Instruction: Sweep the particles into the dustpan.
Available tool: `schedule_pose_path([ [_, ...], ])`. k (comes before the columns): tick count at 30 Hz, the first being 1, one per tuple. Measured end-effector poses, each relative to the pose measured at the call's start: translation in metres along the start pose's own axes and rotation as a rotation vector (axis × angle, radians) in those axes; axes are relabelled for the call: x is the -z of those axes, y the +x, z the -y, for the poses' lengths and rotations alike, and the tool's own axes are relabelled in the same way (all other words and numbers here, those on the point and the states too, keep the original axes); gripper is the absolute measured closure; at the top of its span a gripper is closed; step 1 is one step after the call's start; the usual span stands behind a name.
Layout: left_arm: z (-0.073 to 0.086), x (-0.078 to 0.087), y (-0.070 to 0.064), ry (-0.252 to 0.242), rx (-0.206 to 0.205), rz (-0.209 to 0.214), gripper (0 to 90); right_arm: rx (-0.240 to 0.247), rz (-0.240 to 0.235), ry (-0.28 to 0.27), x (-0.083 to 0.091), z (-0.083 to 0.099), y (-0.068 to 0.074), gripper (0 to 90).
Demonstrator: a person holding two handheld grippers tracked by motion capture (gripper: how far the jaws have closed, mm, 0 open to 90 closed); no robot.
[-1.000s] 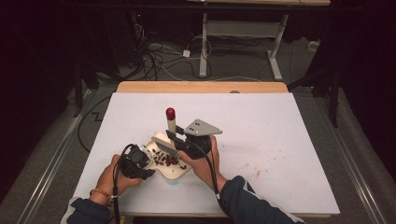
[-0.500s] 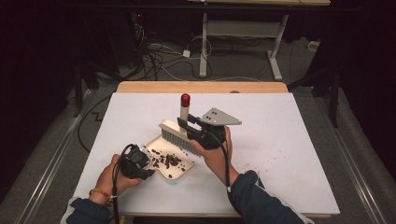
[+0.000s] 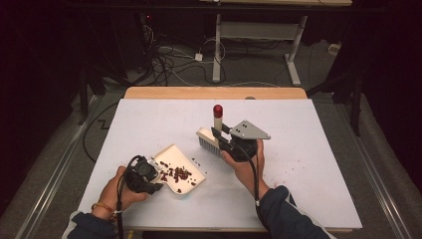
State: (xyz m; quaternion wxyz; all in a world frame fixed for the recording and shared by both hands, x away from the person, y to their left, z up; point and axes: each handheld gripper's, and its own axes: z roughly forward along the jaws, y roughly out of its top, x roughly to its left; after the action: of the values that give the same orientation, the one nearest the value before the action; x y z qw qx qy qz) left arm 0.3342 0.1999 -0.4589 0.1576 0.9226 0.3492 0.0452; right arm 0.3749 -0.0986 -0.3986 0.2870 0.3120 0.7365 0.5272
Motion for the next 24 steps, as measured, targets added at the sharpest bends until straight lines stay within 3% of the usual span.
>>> schedule_pose_path([
  [4,-0.002,0.000,-0.005,0.021,-0.013,-0.008,64.0,0.007,-0.006,0.009,-0.001,0.007,0.003,71.3],
  [10,-0.003,0.000,-0.009,0.023,-0.004,-0.011,64.0,0.047,-0.042,0.016,0.000,0.007,0.025,71.2],
  [15,-0.003,0.000,-0.009,0.023,-0.003,-0.012,64.0,0.051,-0.110,0.024,0.003,0.006,0.044,71.2],
  [18,-0.003,0.000,-0.009,0.022,0.000,-0.010,64.0,0.008,-0.177,0.016,0.006,0.003,0.054,71.3],
  [24,-0.003,0.000,-0.009,0.023,0.000,-0.010,64.0,0.014,-0.220,-0.013,0.013,-0.003,0.059,71.3],
])
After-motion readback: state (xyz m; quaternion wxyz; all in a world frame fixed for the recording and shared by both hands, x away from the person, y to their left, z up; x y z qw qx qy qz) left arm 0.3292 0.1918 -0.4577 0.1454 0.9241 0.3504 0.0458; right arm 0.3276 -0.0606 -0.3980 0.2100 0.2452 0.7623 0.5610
